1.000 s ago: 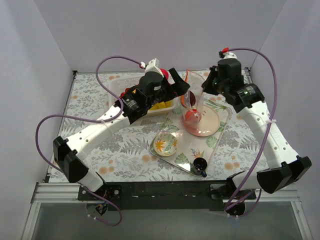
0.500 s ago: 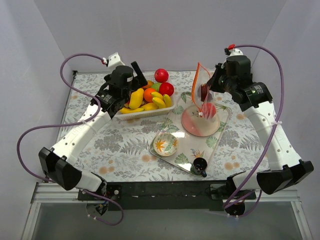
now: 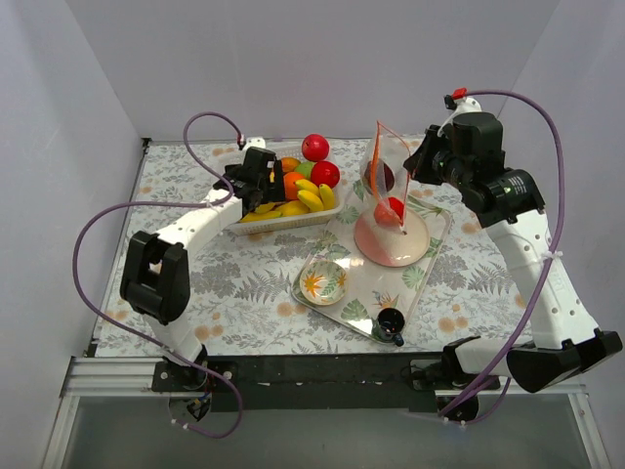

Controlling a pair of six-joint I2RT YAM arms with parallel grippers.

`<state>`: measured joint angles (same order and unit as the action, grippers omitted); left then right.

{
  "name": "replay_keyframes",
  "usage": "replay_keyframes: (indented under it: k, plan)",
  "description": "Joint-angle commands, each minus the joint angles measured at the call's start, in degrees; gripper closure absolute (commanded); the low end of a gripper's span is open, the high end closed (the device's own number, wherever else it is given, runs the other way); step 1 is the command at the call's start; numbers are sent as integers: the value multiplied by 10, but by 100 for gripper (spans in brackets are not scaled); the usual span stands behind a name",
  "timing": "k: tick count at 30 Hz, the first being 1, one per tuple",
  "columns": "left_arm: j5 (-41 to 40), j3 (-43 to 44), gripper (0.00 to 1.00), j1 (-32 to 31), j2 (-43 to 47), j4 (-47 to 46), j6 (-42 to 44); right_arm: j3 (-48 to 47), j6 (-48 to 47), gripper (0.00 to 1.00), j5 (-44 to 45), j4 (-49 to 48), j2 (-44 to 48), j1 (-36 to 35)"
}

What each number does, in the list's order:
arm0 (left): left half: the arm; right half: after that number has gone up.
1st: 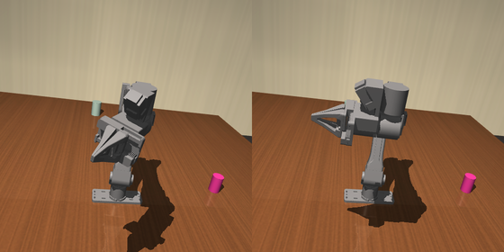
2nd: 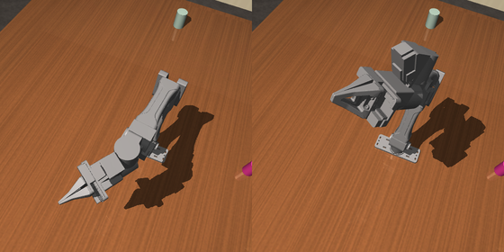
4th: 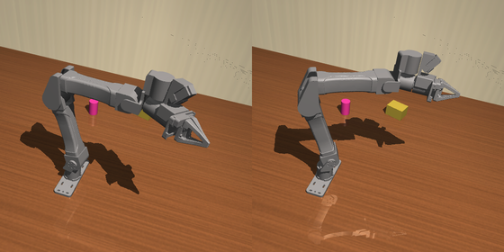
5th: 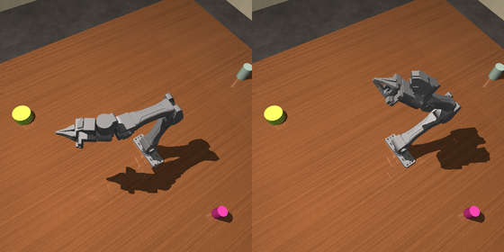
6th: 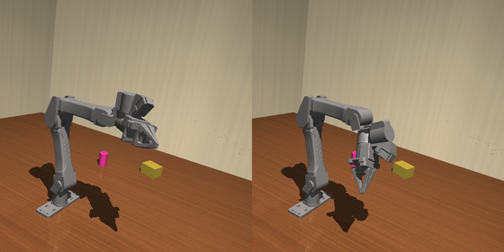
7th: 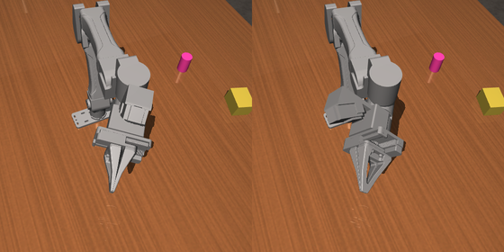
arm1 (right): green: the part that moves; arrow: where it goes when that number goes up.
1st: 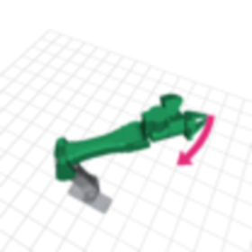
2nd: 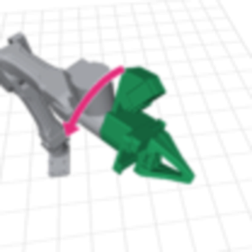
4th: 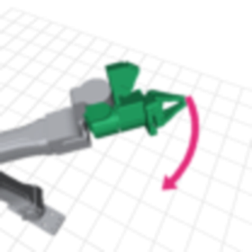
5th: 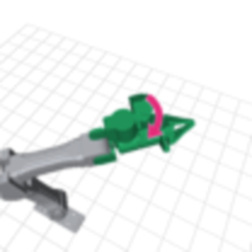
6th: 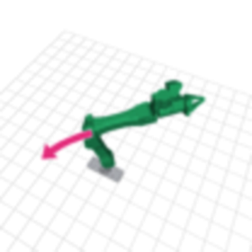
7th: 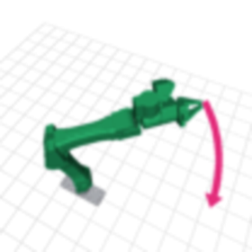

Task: Place the food in the zip-top bag and seal the zipper
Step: Pick up the fake fruit from the bin.

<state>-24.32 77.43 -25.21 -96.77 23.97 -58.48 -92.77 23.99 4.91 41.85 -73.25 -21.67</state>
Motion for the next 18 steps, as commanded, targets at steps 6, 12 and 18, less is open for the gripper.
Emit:
replay_keyframes:
  k: [6,12,18]
  plan:
    - [45,6,11,16,-32,-40,40,1,-4,99,-20,-33,15,1]
    - [38,6,10,22,-52,-65,38,7,1,99,-31,-41,15,0]
    - [48,11,14,33,-76,-85,36,1,1,99,-35,-41,15,0]
